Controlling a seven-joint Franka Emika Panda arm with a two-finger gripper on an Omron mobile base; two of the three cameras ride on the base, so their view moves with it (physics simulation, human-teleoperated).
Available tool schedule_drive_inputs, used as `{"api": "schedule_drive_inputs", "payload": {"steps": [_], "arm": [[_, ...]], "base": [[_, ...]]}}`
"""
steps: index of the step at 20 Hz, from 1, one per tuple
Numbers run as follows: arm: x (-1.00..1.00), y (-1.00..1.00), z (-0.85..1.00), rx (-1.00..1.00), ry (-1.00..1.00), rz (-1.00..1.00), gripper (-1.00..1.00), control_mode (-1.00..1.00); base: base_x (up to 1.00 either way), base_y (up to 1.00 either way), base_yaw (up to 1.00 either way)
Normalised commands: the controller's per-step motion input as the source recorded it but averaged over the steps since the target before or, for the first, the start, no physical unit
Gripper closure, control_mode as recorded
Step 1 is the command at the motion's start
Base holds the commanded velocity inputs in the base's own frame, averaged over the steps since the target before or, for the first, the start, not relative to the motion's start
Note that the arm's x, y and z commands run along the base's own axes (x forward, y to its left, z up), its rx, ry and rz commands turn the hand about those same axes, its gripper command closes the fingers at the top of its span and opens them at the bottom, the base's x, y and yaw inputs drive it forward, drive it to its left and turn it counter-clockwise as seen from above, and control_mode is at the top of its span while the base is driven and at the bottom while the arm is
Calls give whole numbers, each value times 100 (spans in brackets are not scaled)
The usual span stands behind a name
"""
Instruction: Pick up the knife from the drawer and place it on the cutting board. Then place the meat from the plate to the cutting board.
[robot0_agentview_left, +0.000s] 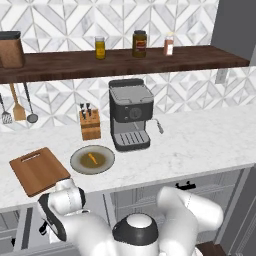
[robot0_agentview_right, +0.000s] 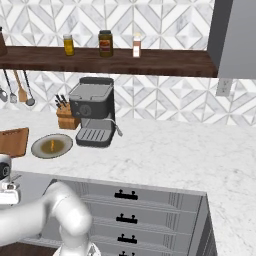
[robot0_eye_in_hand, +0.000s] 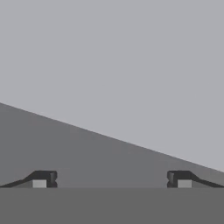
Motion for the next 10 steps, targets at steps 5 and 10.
{"api": "schedule_drive_inputs", "payload": {"steps": [5,10], "arm": [[-49,2,2,0,24,5,-100,-100],[-48,12,15,0,31,6,-100,-100]], "base": [[0,0,0],[0,0,0]]}}
